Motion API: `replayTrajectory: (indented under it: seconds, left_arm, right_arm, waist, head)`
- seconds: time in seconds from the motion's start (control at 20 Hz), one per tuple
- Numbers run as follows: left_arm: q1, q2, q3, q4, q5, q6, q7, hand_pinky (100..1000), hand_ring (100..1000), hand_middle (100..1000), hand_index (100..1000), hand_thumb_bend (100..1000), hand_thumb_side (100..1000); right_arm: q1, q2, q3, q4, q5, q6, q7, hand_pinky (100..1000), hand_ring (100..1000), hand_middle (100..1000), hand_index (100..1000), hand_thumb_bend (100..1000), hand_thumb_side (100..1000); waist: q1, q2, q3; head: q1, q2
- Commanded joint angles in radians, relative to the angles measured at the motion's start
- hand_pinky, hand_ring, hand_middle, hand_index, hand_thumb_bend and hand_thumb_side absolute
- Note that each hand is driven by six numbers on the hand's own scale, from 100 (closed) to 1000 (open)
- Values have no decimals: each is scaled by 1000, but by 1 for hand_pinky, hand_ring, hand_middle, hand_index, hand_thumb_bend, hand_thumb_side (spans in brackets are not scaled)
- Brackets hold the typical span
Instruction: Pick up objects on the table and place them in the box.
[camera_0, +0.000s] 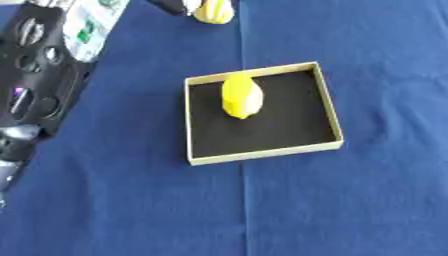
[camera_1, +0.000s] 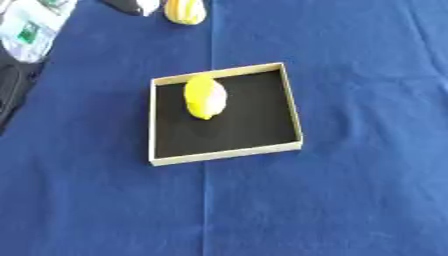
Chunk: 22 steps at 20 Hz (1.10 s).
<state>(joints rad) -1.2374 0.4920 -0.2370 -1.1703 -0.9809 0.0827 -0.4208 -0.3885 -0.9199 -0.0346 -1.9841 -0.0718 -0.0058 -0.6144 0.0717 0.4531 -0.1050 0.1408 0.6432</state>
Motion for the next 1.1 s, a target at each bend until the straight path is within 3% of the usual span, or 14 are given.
replayTrajectory:
  seconds: [0.05, 0.25, 0.55, 0.8, 1.1]
  left_arm:
    - [-57, -21, 59, 119, -56, -18, 13, 902, 976, 887, 1000, 296, 221]
    - [-93, -61, 117, 235, -109, -16, 49, 911, 980, 891, 1000, 300, 232]
    - [-103, -79, 159, 316, -134, -54, 72, 922, 985, 893, 999, 301, 257]
    - [-110, -74, 171, 336, -127, -79, 31, 926, 991, 893, 1000, 314, 166]
    - [-121, -68, 201, 363, -168, -39, 22, 923, 991, 894, 1000, 318, 125]
  right_arm:
    - [-19, -38, -4, -16, -1, -2, 6, 793, 880, 733, 785, 100, 812]
    - [-38, -35, 4, -16, -3, 0, 13, 794, 881, 732, 784, 100, 812]
    - [-51, -30, 7, -16, -4, 3, 16, 793, 882, 731, 784, 100, 814]
    - [-48, -27, 13, -16, -4, 10, 20, 794, 883, 731, 783, 100, 817]
    - [-62, -25, 28, -16, -4, 10, 36, 795, 884, 731, 783, 100, 819]
  waist:
    - [-2, -17, -7]
    - [5, -4, -25]
    - [16, 6, -45]
    - [23, 8, -53]
    - [31, 12, -70]
  head:
    - [14, -15]
    - [23, -31]
    - [22, -58]
    - [22, -75]
    - [34, -102]
